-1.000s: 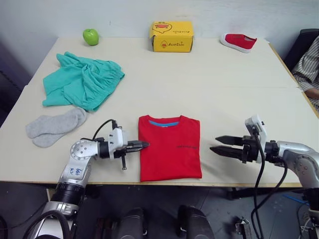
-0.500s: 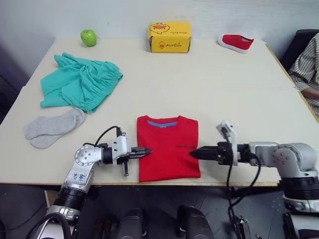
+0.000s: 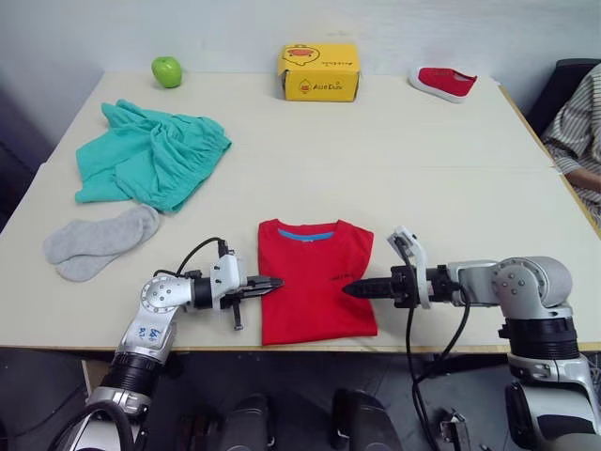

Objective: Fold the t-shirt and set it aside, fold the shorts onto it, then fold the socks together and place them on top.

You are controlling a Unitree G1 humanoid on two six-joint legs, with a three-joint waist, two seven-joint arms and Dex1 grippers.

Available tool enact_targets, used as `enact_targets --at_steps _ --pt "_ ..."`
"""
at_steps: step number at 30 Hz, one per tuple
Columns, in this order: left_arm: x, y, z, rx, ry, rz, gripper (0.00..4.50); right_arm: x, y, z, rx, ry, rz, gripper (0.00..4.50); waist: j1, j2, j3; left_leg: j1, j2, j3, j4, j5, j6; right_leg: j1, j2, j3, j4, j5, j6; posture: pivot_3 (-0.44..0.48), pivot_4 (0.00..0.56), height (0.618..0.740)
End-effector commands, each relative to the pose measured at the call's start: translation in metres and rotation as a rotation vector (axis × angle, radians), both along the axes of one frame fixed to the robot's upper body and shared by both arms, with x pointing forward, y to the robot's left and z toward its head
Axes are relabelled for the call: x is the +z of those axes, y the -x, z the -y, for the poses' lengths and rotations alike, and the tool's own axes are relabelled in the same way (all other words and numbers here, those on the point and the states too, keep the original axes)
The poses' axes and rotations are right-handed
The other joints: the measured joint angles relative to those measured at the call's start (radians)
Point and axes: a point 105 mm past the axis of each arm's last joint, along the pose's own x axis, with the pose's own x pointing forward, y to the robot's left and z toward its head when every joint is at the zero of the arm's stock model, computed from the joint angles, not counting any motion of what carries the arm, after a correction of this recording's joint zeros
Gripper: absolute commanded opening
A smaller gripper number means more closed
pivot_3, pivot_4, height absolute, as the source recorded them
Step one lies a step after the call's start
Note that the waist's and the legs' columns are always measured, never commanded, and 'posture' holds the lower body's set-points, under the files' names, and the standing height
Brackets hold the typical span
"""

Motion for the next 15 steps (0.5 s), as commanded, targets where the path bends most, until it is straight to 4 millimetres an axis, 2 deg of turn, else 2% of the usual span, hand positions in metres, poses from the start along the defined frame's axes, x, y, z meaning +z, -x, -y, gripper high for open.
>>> enact_targets --at_steps 1,5,8,11,13,15 --pt "0.007 0.0 -0.004 0.014 0.005 0.036 0.0 -0.013 0.009 0.019 -0.014 0.057 -0.05 3.61 0.009 0.0 0.0 0.0 0.0 0.0 0.0 0.0 0.0 0.0 0.0 0.0 0.0 0.0 0.0 0.0 0.15 0.74" --pt "0.008 0.001 -0.003 0.011 0.009 0.035 0.0 -0.012 0.009 0.037 -0.041 0.068 -0.064 3.61 0.023 0.0 0.0 -0.002 -0.002 0.0 0.002 -0.002 0.003 0.0 -0.002 0.0 -0.002 0.0 0.001 0.0 0.15 0.74" --pt "0.008 0.002 0.001 -0.005 0.016 0.034 0.0 -0.016 0.011 0.037 -0.041 0.051 -0.1 3.61 0.022 0.0 0.0 -0.004 -0.003 0.0 0.003 -0.003 0.004 0.0 -0.003 0.0 -0.004 0.002 0.003 0.0 0.15 0.74" --pt "0.011 0.001 0.006 -0.024 0.025 0.038 0.0 -0.019 0.012 0.032 -0.016 0.038 -0.103 4.18 0.021 0.0 0.0 -0.004 -0.003 0.0 0.003 -0.003 0.004 0.0 -0.003 0.0 -0.005 0.002 0.003 0.0 0.15 0.74" --pt "0.014 0.001 0.008 -0.033 0.029 0.042 0.0 -0.019 0.007 0.031 -0.017 0.063 -0.037 4.46 0.018 -0.002 -0.001 -0.003 -0.003 0.0 0.003 -0.003 0.004 0.001 -0.003 0.0 -0.005 0.002 0.003 0.0 0.15 0.74" --pt "0.017 0.0 0.012 -0.041 0.036 0.045 0.0 -0.011 -0.006 0.035 0.017 0.136 0.203 4.46 0.016 -0.004 -0.002 -0.003 -0.002 0.0 0.003 -0.003 0.004 0.001 -0.002 0.0 -0.005 0.002 0.003 0.0 0.15 0.74"
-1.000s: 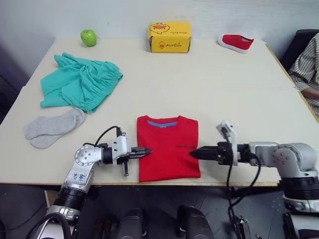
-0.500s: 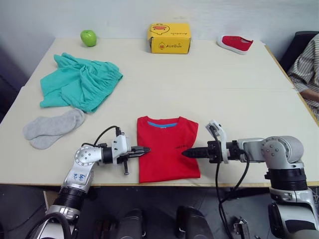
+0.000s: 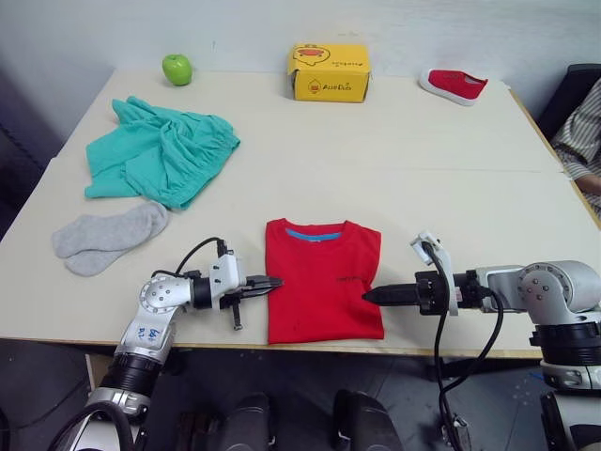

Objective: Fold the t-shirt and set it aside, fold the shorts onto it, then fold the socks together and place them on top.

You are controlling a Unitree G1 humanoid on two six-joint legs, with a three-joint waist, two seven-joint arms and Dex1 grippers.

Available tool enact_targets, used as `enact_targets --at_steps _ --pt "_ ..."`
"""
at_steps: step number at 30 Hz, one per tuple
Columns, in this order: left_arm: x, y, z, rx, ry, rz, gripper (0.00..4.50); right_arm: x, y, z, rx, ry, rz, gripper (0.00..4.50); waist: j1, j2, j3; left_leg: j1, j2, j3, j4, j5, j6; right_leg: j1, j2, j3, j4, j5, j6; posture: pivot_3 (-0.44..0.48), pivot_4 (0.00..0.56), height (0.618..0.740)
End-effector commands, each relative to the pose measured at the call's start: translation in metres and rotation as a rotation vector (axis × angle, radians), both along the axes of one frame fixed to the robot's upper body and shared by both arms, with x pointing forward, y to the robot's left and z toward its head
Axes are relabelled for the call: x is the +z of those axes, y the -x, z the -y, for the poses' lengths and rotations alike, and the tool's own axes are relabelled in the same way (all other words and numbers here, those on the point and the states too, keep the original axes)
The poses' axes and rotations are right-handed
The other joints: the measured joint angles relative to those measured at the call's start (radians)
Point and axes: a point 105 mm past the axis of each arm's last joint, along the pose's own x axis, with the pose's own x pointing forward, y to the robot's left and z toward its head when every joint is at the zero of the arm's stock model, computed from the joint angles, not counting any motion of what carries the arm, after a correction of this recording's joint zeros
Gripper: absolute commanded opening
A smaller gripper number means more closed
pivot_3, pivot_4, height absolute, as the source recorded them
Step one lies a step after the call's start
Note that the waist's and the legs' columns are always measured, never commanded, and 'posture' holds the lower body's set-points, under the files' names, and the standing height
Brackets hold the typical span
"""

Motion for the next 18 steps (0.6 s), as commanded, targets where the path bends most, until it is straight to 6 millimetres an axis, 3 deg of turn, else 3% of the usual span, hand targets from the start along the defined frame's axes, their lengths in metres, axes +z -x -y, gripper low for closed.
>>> enact_targets --at_steps 1,5,8,13,18 --pt "0.016 0.0 0.009 -0.034 0.031 0.048 0.0 -0.009 -0.012 0.012 0.015 0.168 0.255 4.46 -0.001 -0.001 0.0 0.0 0.0 0.0 0.0 0.0 0.0 0.0 0.0 0.0 0.0 0.0 0.0 0.0 0.15 0.74" --pt "0.017 0.001 0.011 -0.04 0.033 0.046 0.0 0.009 -0.012 0.01 0.028 0.05 0.324 4.46 -0.002 0.0 0.0 0.0 0.0 0.001 0.0 0.0 0.0 0.0 0.0 0.001 0.0 0.001 0.002 0.0 0.15 0.74" --pt "0.017 0.001 0.013 -0.045 0.036 0.043 0.0 0.003 -0.009 0.016 0.016 0.067 0.256 4.46 -0.001 0.0 0.0 -0.001 0.0 0.001 0.0 0.001 -0.001 -0.002 0.0 0.0 0.0 0.001 0.002 0.0 0.15 0.74" --pt "0.02 -0.001 0.019 -0.063 0.045 0.046 0.0 -0.011 -0.003 0.027 -0.069 0.066 -0.025 4.46 0.004 0.0 0.0 -0.002 0.0 0.001 0.0 0.001 0.0 -0.001 0.0 0.0 -0.002 0.001 0.001 0.0 0.15 0.74" --pt "0.02 -0.002 0.025 -0.078 0.047 0.049 0.0 -0.02 0.01 0.008 -0.018 0.05 -0.223 4.46 0.005 0.0 0.0 -0.002 0.0 -0.001 0.001 0.0 0.0 0.0 -0.001 -0.001 -0.003 0.002 0.001 0.0 0.15 0.74"
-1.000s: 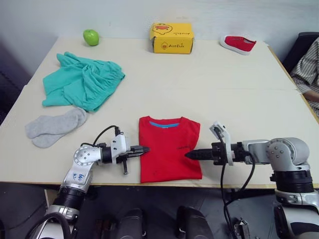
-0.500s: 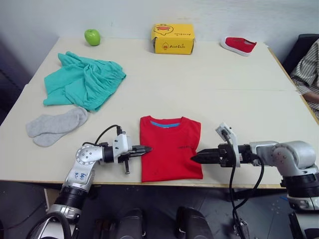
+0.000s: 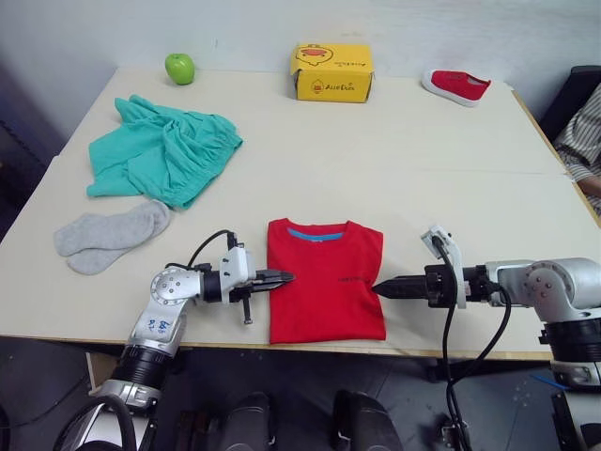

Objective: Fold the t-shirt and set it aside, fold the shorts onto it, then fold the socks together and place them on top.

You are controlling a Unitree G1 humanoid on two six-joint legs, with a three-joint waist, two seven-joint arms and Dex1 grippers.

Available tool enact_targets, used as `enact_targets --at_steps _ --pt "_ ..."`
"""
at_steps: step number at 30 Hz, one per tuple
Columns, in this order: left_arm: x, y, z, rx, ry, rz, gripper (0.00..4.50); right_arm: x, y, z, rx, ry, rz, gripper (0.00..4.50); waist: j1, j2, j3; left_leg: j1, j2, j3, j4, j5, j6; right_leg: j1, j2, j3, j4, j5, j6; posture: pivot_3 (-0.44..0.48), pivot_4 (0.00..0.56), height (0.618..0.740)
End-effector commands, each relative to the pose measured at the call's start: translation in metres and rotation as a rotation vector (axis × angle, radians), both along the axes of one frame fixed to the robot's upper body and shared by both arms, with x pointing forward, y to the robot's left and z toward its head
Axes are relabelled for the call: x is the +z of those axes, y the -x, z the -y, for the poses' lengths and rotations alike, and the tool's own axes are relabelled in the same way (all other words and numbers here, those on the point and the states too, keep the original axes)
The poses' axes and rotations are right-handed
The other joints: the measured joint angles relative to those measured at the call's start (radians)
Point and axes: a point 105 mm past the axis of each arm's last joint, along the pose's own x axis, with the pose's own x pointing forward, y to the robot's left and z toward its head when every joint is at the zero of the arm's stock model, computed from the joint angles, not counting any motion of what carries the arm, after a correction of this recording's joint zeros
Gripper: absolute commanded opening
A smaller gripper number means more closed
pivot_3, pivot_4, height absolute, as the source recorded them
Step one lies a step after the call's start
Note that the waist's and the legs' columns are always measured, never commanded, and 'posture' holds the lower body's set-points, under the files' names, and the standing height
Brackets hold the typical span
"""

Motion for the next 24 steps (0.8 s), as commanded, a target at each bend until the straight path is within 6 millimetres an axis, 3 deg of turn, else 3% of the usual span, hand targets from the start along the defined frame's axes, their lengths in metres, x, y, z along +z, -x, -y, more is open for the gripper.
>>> enact_targets --at_steps 1,5,11,18,21,24 --pt "0.008 0.0 0.007 -0.028 0.013 0.032 0.0 -0.027 0.02 -0.012 0.048 0.043 -0.201 4.46 -0.003 0.0 0.0 0.0 0.0 0.0 0.0 0.0 0.0 0.0 0.0 0.0 0.0 0.0 0.0 0.0 0.15 0.74" --pt "0.008 0.001 0.007 -0.033 0.006 0.032 0.0 -0.033 0.033 -0.025 0.128 0.088 -0.24 4.46 -0.009 -0.001 -0.001 0.0 0.001 0.0 -0.001 0.0 -0.001 0.0 0.001 0.0 -0.001 0.0 0.0 0.0 0.15 0.74" --pt "0.005 0.002 0.003 -0.021 0.003 0.028 0.0 -0.04 0.04 -0.026 0.145 0.123 -0.259 4.46 -0.009 -0.001 -0.001 0.0 0.001 0.001 -0.001 -0.001 -0.001 0.0 0.002 0.0 -0.002 0.0 0.0 0.0 0.15 0.74" --pt "0.001 0.004 0.006 -0.022 0.009 0.022 0.0 -0.044 0.031 -0.045 0.106 0.057 -0.24 4.46 -0.016 -0.007 -0.005 0.001 0.004 0.001 -0.001 -0.001 -0.003 0.001 0.005 0.0 -0.002 0.0 0.0 0.0 0.15 0.74" --pt "0.001 0.004 0.007 -0.025 0.007 0.024 0.0 -0.047 0.025 -0.051 0.077 0.041 -0.241 3.87 -0.024 -0.007 -0.006 0.003 0.006 0.002 -0.001 -0.001 -0.004 0.001 0.007 0.0 -0.002 0.0 -0.001 0.0 0.15 0.74" --pt "0.001 0.004 0.007 -0.024 0.005 0.023 0.0 -0.05 0.019 -0.051 0.047 0.033 -0.242 2.89 -0.033 -0.005 -0.007 0.003 0.008 0.002 -0.001 -0.002 -0.005 0.001 0.008 0.0 -0.002 -0.001 -0.002 0.0 0.15 0.74"
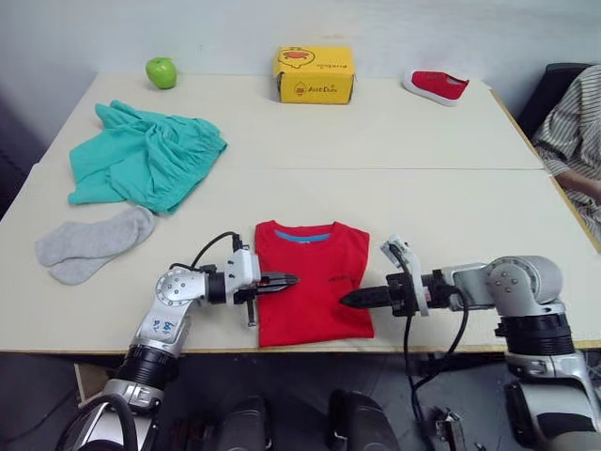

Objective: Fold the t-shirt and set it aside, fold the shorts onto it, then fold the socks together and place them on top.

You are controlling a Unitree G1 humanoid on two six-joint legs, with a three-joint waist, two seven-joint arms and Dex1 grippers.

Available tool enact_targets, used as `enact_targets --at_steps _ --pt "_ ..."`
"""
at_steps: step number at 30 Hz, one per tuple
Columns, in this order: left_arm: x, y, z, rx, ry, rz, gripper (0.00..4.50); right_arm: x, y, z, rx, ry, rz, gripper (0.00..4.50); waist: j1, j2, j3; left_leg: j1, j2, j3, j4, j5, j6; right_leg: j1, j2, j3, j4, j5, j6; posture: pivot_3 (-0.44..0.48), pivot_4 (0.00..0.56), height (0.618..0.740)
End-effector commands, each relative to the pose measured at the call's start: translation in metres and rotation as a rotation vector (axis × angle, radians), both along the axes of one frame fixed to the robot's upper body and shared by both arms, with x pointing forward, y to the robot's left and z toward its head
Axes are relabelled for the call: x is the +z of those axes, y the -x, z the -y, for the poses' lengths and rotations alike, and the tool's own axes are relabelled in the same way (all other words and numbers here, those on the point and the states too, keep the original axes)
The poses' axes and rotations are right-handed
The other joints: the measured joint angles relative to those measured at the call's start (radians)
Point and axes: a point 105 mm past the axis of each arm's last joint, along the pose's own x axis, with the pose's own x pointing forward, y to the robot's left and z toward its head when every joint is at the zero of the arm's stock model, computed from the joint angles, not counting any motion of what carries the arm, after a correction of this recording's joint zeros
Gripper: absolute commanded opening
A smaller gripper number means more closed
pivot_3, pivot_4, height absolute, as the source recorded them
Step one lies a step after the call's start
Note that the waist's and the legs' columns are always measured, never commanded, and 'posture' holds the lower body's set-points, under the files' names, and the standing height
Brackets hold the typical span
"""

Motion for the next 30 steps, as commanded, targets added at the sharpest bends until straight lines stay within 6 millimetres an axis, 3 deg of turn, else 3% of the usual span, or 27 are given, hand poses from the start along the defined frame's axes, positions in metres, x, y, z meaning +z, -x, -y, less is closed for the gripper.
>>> enact_targets --at_steps 1,8,14,21,24,30 --pt "0.004 0.001 0.002 -0.01 0.005 0.027 0.0 -0.035 0.008 0.003 -0.028 0.08 -0.13 2.49 -0.002 0.002 -0.001 0.0 0.0 0.0 0.0 0.0 0.0 0.0 0.0 0.0 0.0 0.0 0.0 0.0 0.15 0.74" --pt "0.002 0.0 -0.002 -0.003 -0.005 0.025 0.0 -0.034 0.002 0.012 -0.082 0.043 -0.138 0.13 -0.001 0.003 -0.005 0.0 0.001 0.001 0.0 0.0 0.0 0.0 0.002 0.0 -0.001 0.0 -0.001 0.0 0.15 0.74" --pt "0.003 0.002 -0.008 0.009 -0.013 0.03 0.0 -0.022 -0.002 0.025 -0.124 0.031 -0.091 0.05 0.006 0.002 -0.007 0.0 0.001 0.001 0.001 -0.002 0.001 0.0 0.001 0.0 -0.002 0.001 -0.002 0.0 0.15 0.74" --pt "0.029 0.018 -0.033 0.029 0.065 0.005 0.0 -0.005 0.001 0.07 -0.256 0.084 -0.025 0.05 0.039 0.009 -0.003 -0.003 -0.003 0.0 0.001 -0.003 0.003 -0.002 -0.004 0.0 -0.001 0.001 -0.002 0.0 0.15 0.74" --pt "0.045 0.035 -0.043 0.013 0.113 -0.059 0.57 0.001 0.002 0.101 -0.353 0.121 -0.002 0.0 0.048 0.012 -0.002 -0.005 -0.007 0.001 0.002 -0.005 0.008 -0.002 -0.007 0.001 -0.003 0.002 0.0 0.0 0.15 0.74" --pt "0.067 0.055 -0.058 0.064 0.138 -0.098 2.46 0.015 0.001 0.182 -0.58 0.257 0.071 0.0 0.05 0.016 0.0 -0.005 -0.011 0.002 0.002 -0.007 0.012 0.0 -0.009 0.002 -0.007 0.004 0.003 0.0 0.15 0.74"
